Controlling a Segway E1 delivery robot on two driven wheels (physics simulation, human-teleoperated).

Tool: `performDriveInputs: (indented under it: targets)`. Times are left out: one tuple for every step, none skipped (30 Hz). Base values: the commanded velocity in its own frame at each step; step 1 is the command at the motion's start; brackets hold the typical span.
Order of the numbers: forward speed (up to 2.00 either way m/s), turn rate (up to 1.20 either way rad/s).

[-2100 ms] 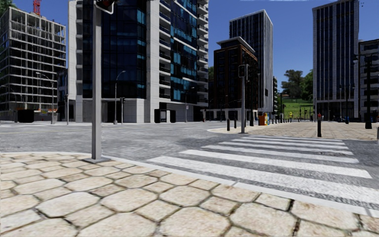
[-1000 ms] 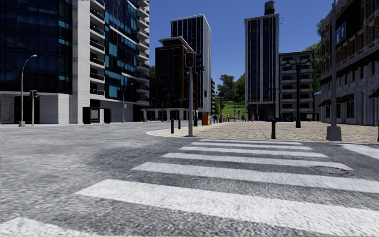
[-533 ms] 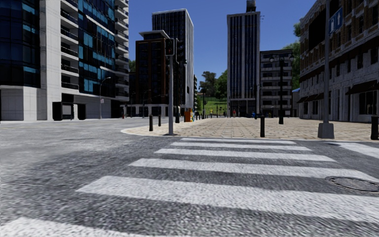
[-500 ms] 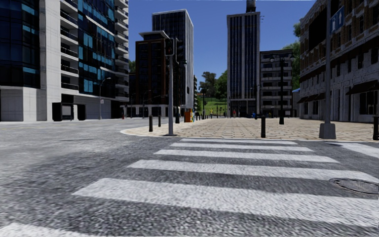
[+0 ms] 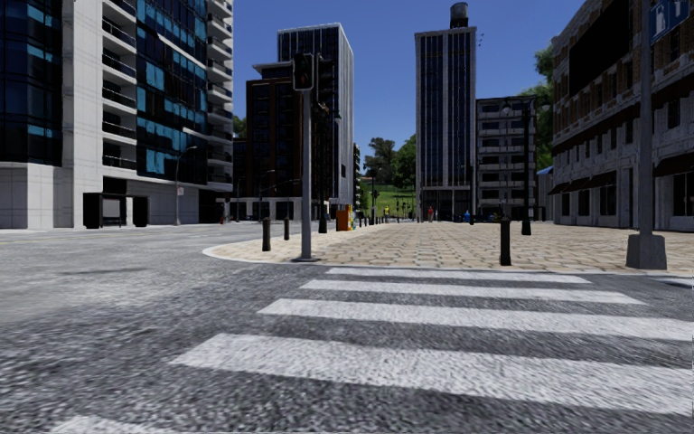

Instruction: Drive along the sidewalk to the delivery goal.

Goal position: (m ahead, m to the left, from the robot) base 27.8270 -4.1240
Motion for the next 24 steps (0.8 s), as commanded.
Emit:
performDriveInputs:
  targets:
    - [2.00, -0.49]
    - [2.00, -0.14]
    - [2.00, -0.14]
    - [2.00, -0.08]
    - [2.00, -0.03]
    - [2.00, 0.00]
    - [2.00, 0.00]
    - [2.00, 0.00]
    - [2.00, 0.00]
    - [2.00, 0.00]
    - [2.00, 0.00]
    - [2.00, 0.00]
    - [2.00, 0.00]
    - [2.00, 0.00]
    - [2.00, 0.00]
    - [2.00, 0.00]
    - [2.00, 0.00]
    - [2.00, 0.00]
    - [2.00, 0.00]
    - [2.00, 0.00]
    - [2.00, 0.00]
    - [2.00, 0.00]
    - [2.00, 0.00]
    - [2.00, 0.00]
